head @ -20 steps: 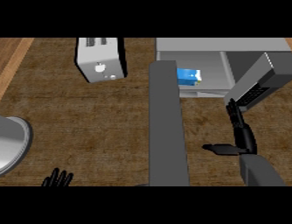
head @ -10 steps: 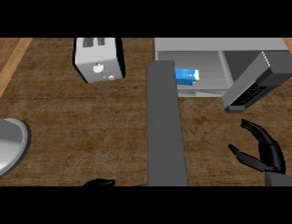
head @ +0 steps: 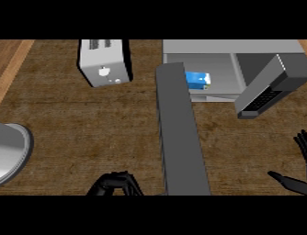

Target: Pick up the milk, place it into the microwave and close the microwave

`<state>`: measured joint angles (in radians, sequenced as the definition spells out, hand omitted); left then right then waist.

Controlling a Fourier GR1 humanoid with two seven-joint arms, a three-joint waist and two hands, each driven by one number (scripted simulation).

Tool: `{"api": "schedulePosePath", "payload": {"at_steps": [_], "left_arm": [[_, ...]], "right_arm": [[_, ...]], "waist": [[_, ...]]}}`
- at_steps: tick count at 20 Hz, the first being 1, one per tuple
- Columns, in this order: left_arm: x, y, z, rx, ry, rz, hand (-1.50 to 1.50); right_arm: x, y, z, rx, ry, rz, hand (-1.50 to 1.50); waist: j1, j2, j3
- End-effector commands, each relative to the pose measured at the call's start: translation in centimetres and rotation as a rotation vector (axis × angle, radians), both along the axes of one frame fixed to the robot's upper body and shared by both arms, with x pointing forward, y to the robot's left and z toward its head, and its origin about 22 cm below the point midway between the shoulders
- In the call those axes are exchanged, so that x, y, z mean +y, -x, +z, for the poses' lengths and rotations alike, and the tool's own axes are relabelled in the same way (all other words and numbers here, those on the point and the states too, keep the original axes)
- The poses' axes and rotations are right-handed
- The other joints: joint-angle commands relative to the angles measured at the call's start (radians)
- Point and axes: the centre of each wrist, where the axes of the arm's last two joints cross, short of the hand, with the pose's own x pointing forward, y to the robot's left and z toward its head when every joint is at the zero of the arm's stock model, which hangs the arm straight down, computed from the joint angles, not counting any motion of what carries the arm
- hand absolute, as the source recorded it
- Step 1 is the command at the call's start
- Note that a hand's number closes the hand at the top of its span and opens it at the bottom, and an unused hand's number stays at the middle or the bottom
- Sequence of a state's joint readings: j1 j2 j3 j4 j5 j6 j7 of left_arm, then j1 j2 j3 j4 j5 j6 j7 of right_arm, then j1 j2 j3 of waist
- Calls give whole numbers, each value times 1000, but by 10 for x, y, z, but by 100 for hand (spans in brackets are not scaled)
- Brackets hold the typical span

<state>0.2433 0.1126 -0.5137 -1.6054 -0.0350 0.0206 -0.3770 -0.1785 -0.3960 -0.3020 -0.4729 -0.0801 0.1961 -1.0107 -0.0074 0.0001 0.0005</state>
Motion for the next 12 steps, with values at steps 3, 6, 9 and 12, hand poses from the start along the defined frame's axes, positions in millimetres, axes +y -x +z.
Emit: {"api": "schedulePosePath", "payload": {"at_steps": [3,6,9,12], "left_arm": [[-13,-46,-9,-35,-53,10,150],[-33,-56,-18,16,-163,-139,150],[-63,-65,-12,113,-279,-276,150],[-71,-65,-29,193,-325,-392,150]], "right_arm": [[-29,4,19,-89,-56,56,-150],[-27,24,8,-93,-92,72,-150],[-29,7,21,-95,-84,83,-150],[-37,7,28,-107,-72,93,-150]], "waist": [[2,1,0],[-11,4,1],[-25,4,1],[-28,5,0]]}}
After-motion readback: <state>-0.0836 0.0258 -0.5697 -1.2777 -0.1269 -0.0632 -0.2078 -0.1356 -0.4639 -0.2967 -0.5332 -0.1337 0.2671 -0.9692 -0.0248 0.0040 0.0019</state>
